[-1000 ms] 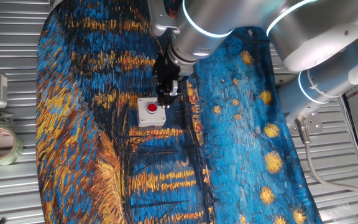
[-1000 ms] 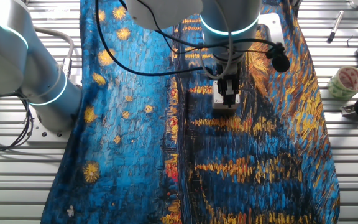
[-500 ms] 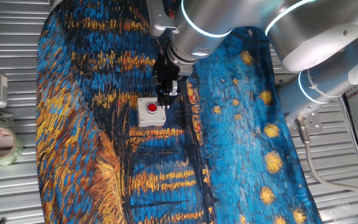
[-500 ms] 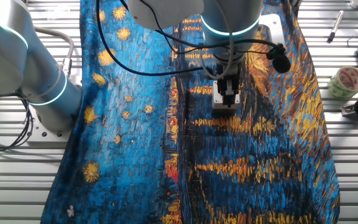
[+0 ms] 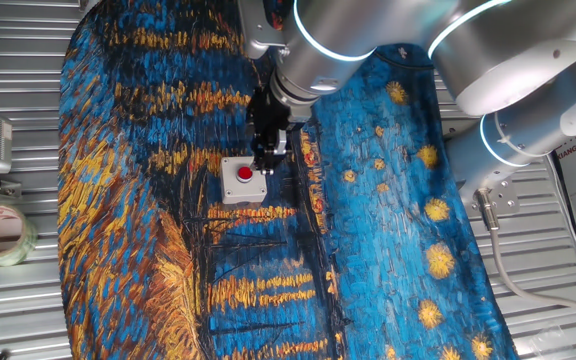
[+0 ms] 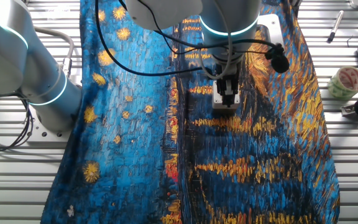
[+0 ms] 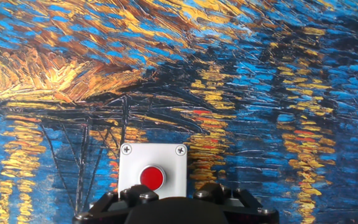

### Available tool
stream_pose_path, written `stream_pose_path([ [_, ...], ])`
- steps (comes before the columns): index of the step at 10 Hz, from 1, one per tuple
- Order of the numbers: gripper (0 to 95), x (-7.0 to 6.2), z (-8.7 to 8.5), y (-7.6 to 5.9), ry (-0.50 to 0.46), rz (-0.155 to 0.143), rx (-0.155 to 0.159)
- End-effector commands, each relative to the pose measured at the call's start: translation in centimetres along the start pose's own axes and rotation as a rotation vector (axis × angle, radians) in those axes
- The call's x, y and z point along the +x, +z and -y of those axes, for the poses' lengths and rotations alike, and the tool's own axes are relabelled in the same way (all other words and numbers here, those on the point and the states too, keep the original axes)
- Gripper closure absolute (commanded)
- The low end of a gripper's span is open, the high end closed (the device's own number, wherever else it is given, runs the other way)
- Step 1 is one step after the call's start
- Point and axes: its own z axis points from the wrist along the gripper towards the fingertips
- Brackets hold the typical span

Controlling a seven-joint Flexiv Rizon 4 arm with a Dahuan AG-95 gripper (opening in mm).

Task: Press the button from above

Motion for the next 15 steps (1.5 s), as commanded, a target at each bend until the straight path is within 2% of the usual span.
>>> stream_pose_path([
  [1,38.0,-0.19,0.18,0.46,-0.021,0.019,0.004],
  [2,38.0,-0.32,0.22,0.54,-0.024,0.025,0.001],
  [7,38.0,-1.10,0.38,0.45,-0.021,0.019,0.002],
  [8,38.0,-1.12,0.38,0.44,-0.018,0.008,-0.001],
  [11,38.0,-1.12,0.38,0.42,0.004,-0.076,-0.015],
  [13,38.0,-1.13,0.37,0.35,0.006,-0.115,-0.015],
  [15,38.0,-1.12,0.37,0.35,0.005,-0.118,-0.014],
])
